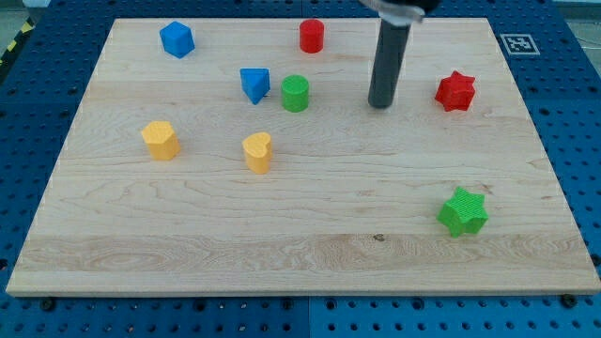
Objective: Place the green star left to the red star
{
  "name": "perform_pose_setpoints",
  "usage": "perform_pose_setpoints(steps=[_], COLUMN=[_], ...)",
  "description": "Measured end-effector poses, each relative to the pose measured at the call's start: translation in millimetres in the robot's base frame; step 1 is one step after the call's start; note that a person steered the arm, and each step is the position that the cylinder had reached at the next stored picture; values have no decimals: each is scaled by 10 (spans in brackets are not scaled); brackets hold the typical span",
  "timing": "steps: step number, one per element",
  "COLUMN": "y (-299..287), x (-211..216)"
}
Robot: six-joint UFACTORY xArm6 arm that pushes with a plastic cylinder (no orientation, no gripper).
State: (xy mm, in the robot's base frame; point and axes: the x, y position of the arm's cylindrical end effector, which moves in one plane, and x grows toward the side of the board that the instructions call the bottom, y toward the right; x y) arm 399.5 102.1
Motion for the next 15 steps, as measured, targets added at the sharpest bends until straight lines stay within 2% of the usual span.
perform_pose_setpoints(steps=[1,2,4,6,7,9,11,15], y=[0,0,92,217,502,524,847,782], x=[653,1083,1372,2004,1995,1564,1517,601])
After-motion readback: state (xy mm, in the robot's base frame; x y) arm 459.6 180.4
